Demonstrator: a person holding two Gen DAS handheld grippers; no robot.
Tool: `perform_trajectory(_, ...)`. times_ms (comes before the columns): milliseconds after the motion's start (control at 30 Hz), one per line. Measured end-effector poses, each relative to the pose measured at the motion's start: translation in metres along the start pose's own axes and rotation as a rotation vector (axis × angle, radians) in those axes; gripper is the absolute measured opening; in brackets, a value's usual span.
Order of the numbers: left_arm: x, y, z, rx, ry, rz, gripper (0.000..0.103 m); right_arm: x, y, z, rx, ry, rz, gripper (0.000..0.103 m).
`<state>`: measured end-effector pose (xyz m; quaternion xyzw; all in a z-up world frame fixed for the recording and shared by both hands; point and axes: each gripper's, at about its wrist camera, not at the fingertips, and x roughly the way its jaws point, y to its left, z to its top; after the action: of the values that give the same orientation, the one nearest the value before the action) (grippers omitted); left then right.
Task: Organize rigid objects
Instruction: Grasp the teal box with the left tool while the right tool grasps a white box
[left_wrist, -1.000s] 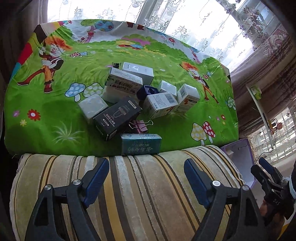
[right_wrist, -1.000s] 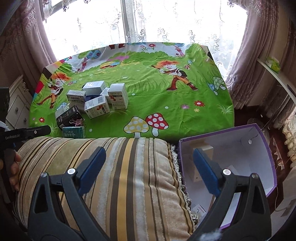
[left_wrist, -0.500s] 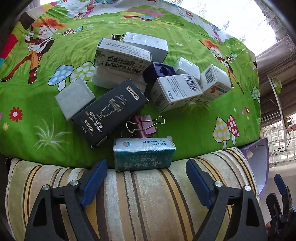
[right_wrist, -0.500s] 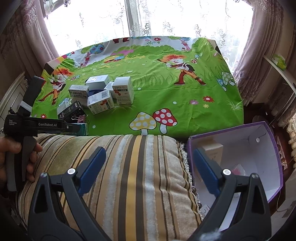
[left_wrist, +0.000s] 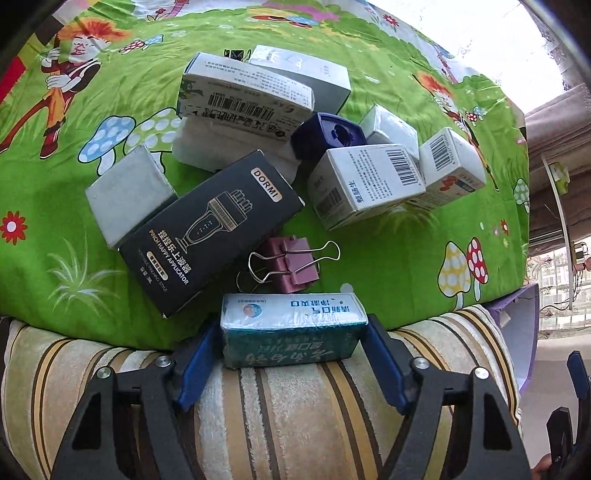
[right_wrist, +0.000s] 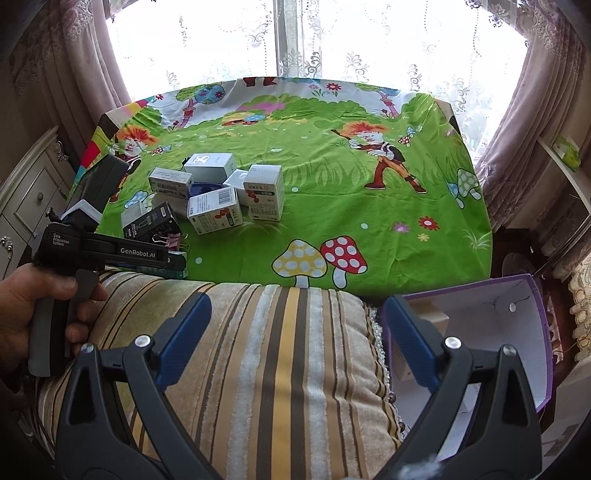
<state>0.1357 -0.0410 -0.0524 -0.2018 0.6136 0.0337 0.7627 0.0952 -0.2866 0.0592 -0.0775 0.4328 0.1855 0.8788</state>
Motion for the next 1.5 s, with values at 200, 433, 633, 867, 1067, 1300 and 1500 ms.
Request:
perform_trajectory(200,-0.021,0.006,-0.014,0.015,-0.041,-0.094,0.075,-0.006,0.006,0.020,-0.051,-0.003,0.005,0.096)
perform_trajectory(433,-0.072,0.027,-0.028,-0.025,-0.230,-0.244,0.075,0.009,0.011,0.048,-0.044,-0.017,-0.023,0.096)
perform_trajectory(633,-0.093,0.050,-0.014,-0.134,-0.385,-0.288,0.075,0.042,0.017,0.068,0.021,0.012,0.016,0.096)
perform_trajectory(867,-0.098,0.080,-0.010,-0.257,-0.472,-0.336,0.075,0.084,0.021,0.088,0.069,0.053,-0.003,0.096)
perform_trajectory(1067,-0.093,0.092,-0.012,-0.291,-0.491,-0.376,0.075,0.121,0.028,0.101,0.085,0.085,-0.042,0.095)
perform_trajectory(1300,-0.086,0.097,-0.011,-0.303,-0.474,-0.399,0.075,0.145,0.041,0.105,0.055,0.091,-0.081,0.091)
perform_trajectory(1500,-0.079,0.100,-0.011,-0.318,-0.457,-0.405,0.075,0.164,0.036,0.100,0.070,0.142,-0.072,0.054)
